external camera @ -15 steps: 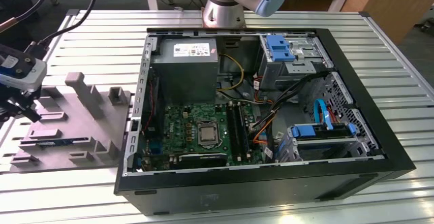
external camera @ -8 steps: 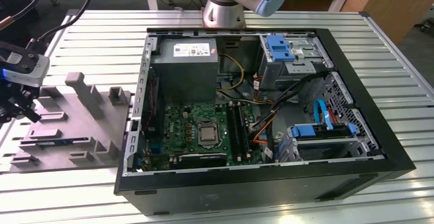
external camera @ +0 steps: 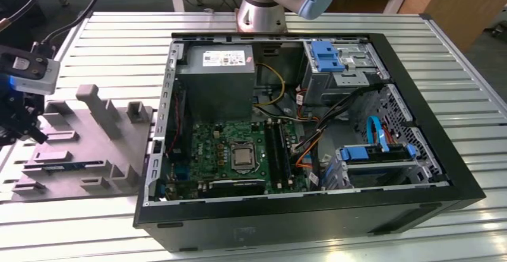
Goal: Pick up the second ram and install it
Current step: 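Pick up the second ram and move it above second insertion slot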
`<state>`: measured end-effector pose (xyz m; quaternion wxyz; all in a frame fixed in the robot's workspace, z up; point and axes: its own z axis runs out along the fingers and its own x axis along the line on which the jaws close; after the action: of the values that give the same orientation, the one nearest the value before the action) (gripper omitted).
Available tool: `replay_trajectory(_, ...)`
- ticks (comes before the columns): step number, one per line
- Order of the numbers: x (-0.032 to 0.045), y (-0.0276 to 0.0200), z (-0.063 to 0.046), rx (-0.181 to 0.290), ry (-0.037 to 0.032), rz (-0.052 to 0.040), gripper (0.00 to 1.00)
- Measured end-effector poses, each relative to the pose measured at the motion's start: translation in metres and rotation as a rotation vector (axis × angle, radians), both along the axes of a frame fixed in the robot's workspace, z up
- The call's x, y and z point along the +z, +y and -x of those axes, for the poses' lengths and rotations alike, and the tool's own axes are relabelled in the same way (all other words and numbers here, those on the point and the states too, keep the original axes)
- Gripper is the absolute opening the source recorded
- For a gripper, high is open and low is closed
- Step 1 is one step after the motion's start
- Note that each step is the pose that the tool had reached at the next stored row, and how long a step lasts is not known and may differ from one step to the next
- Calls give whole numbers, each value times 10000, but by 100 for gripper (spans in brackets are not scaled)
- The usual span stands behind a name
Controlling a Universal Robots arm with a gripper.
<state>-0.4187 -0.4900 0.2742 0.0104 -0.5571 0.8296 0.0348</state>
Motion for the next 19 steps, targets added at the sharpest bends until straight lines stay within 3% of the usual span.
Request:
replay_trajectory(14,-28,-1,-1,2545,1,45,11)
replay_trajectory(17,-30,0,0,2832,-1,58,11)
replay_trajectory(19,-38,0,1,2916,-98,69,11)
